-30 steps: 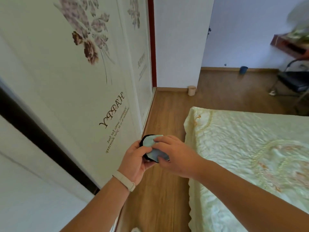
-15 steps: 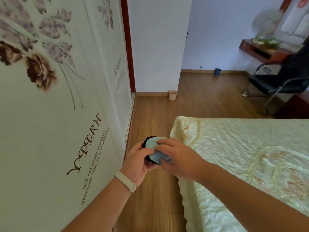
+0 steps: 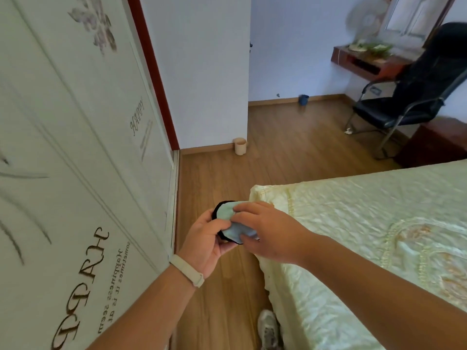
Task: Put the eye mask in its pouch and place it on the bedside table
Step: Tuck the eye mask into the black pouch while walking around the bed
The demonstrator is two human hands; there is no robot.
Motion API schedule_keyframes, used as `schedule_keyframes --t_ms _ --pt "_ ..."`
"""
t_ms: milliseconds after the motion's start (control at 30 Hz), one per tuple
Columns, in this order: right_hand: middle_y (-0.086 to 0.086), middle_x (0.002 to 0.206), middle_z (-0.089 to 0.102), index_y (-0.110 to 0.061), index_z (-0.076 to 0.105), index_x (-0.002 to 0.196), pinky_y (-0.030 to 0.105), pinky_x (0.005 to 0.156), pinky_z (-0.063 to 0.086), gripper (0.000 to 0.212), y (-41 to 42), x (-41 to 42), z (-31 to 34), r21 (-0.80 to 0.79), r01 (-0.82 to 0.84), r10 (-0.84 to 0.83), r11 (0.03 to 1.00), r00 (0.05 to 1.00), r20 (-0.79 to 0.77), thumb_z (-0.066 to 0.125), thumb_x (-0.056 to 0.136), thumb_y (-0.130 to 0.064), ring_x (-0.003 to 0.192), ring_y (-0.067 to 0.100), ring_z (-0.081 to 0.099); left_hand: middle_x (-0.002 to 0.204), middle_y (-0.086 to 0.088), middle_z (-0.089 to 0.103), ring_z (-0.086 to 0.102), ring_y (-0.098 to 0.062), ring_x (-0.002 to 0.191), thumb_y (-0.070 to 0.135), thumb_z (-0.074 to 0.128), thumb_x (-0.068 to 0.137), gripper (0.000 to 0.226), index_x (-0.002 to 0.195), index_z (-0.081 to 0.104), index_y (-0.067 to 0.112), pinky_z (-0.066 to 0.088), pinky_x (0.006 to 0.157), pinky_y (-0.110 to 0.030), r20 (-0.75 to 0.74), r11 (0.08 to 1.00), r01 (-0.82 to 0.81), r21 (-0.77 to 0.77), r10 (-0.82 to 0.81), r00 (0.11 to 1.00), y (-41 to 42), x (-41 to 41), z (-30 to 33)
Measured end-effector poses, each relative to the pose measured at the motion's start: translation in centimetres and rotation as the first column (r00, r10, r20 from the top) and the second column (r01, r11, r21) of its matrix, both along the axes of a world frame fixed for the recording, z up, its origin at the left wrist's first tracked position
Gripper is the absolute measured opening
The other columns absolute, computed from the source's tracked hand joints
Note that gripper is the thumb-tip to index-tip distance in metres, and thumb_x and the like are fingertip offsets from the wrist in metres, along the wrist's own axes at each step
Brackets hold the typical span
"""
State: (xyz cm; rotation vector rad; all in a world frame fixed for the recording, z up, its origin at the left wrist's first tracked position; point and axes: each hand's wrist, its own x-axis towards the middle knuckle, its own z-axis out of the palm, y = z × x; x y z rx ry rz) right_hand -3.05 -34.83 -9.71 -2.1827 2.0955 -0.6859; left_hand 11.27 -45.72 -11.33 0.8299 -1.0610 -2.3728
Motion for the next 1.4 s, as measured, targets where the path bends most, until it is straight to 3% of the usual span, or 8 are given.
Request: schedule_keyframes --t_ms 133,467,767,1033,1200,1400 --pt "-0.005 0.127 0.053 -0.028 0.052 0.121 0.016 0.086 0.029 0.036 -3.6 -6.3 -1.0 0.005 -0.001 0.001 1.000 1.000 0.023 0.061 0.086 -0.029 0.111 0.016 0.046 0.111 -0.021 0.068 0.069 -0.032 0.094 -0.002 0.055 0.087 0.033 0.118 0.063 0.006 0.058 0.070 -0.039 0.039 1.000 -0.018 -0.013 0.018 0.999 -3.2 -6.4 -0.3" --pt "-0.004 0.127 0.054 -0.025 0.054 0.121 0.024 0.090 0.039 0.038 -11.5 -19.9 0.6 -0.048 0.004 -0.003 0.999 1.000 0.022 0.062 0.085 -0.028 0.111 0.016 0.047 0.115 -0.024 0.065 0.065 -0.035 0.099 0.000 0.056 0.089 0.031 0.118 0.063 0.006 0.057 0.083 -0.048 0.063 0.997 -0.018 -0.078 0.023 0.998 -11.0 -20.1 1.8" --pt "-0.003 0.128 0.054 -0.024 0.052 0.124 0.027 0.091 0.041 0.039 -20.2 -25.3 -0.2 -0.059 0.012 -0.010 0.998 1.000 0.025 0.061 0.085 -0.027 0.112 0.018 0.047 0.110 -0.021 0.067 0.068 -0.035 0.097 0.001 0.058 0.087 0.030 0.115 0.065 0.010 0.057 0.081 -0.048 0.080 0.996 -0.012 -0.086 0.019 0.997 -20.3 -25.8 0.5" --pt "-0.004 0.134 0.050 -0.024 0.051 0.127 0.033 0.092 0.047 0.039 -34.0 -29.1 -0.8 -0.008 0.076 -0.077 0.997 0.997 -0.030 0.058 0.089 -0.030 0.119 0.017 0.043 0.113 -0.022 0.067 0.069 -0.035 0.096 0.000 0.057 0.087 0.031 0.116 0.065 0.011 0.057 0.071 -0.041 0.052 0.997 0.046 -0.065 -0.043 0.998 -34.9 -30.1 -0.6" --pt "-0.002 0.135 0.050 -0.024 0.051 0.127 0.037 0.093 0.047 0.040 -42.9 -31.3 0.0 -0.007 0.109 -0.109 0.994 0.993 -0.036 0.057 0.088 -0.032 0.120 0.020 0.044 0.114 -0.022 0.066 0.066 -0.038 0.102 -0.001 0.057 0.087 0.033 0.117 0.063 0.010 0.057 0.074 -0.045 0.007 0.994 0.091 -0.058 -0.091 0.996 -44.4 -32.6 0.2" --pt "-0.003 0.133 0.050 -0.026 0.049 0.128 0.033 0.092 0.046 0.042 -49.5 -34.7 0.3 -0.012 0.163 -0.163 0.987 0.985 -0.051 0.055 0.087 -0.034 0.117 0.019 0.045 0.116 -0.022 0.066 0.066 -0.039 0.104 -0.001 0.058 0.087 0.033 0.117 0.064 0.010 0.056 0.078 -0.046 0.001 0.987 0.154 -0.037 -0.154 0.988 -51.6 -36.7 0.5"
